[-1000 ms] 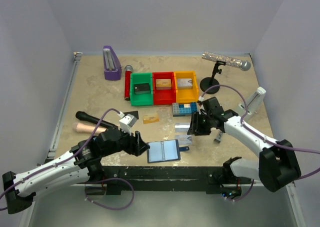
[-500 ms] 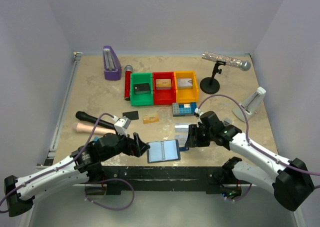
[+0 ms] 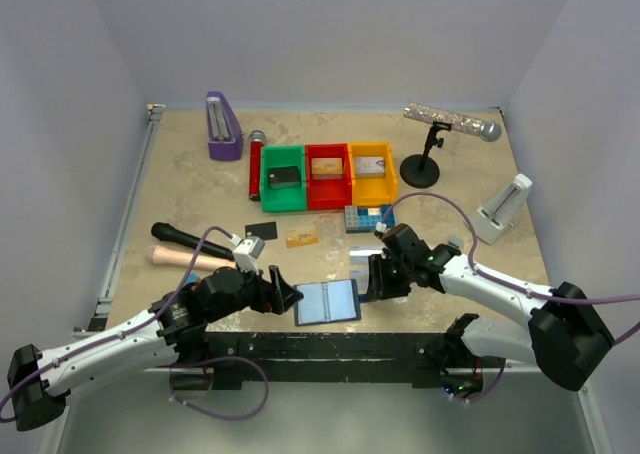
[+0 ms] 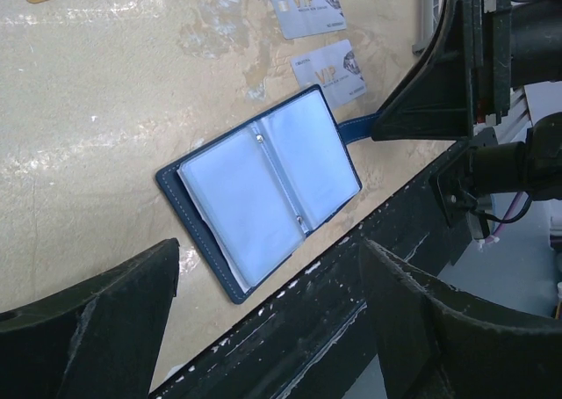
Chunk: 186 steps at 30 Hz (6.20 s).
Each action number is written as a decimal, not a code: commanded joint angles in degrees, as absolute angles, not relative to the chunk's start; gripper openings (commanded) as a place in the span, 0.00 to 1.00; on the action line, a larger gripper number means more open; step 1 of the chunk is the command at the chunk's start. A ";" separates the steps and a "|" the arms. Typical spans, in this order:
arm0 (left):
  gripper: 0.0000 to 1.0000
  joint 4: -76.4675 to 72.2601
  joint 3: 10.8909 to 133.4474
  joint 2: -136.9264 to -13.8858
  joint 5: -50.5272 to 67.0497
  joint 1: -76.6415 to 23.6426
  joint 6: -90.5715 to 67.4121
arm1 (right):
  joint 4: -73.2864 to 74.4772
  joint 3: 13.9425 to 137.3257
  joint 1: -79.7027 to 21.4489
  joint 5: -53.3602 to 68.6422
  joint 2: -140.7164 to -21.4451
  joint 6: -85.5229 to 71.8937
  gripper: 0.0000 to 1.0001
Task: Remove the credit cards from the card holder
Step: Remove the credit card from the card holder.
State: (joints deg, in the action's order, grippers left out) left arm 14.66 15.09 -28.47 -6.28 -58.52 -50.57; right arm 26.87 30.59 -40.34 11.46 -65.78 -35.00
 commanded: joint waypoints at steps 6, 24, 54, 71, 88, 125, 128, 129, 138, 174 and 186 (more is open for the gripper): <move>0.86 14.85 15.55 -25.05 -7.38 -58.36 -51.68 | 23.47 33.57 -42.27 11.69 -67.58 -35.68 0.21; 0.79 9.76 15.55 -31.10 -0.97 -58.53 -51.24 | 19.96 37.79 -51.32 15.91 -64.60 -38.93 0.00; 0.75 -3.25 21.36 -53.26 2.46 -61.17 -50.62 | 17.93 42.36 -54.05 19.07 -62.14 -41.31 0.00; 0.58 -1.23 20.66 -52.39 -2.19 -61.17 -49.92 | 18.37 42.45 -55.11 18.90 -60.56 -41.49 0.00; 0.43 5.54 19.51 -47.55 -6.77 -61.17 -49.66 | 19.34 41.31 -55.11 17.23 -60.21 -41.04 0.00; 0.73 9.83 19.69 -42.11 -9.21 -60.21 -53.78 | 21.45 33.93 -55.02 6.33 -64.34 -47.03 0.00; 0.73 13.43 18.55 -41.22 -11.59 -60.21 -55.72 | 19.17 33.49 -54.93 8.08 -64.34 -45.62 0.00; 0.73 14.67 18.37 -41.57 -12.30 -60.21 -56.51 | 17.86 33.31 -54.93 8.96 -64.42 -45.35 0.00; 0.75 14.24 15.91 -43.59 -11.60 -60.12 -58.45 | 17.32 32.52 -55.02 9.14 -67.32 -45.00 0.00; 0.71 12.04 15.03 -44.82 -10.63 -60.20 -57.39 | 16.79 33.40 -55.02 10.20 -69.08 -44.91 0.00; 0.68 6.42 14.59 -49.83 -6.16 -60.21 -56.60 | 14.94 33.31 -55.02 11.51 -71.10 -44.82 0.00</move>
State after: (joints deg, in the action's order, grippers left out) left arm 10.68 15.11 -48.16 -8.69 -60.38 -57.45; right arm 17.58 32.49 -54.76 10.24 -70.43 -45.39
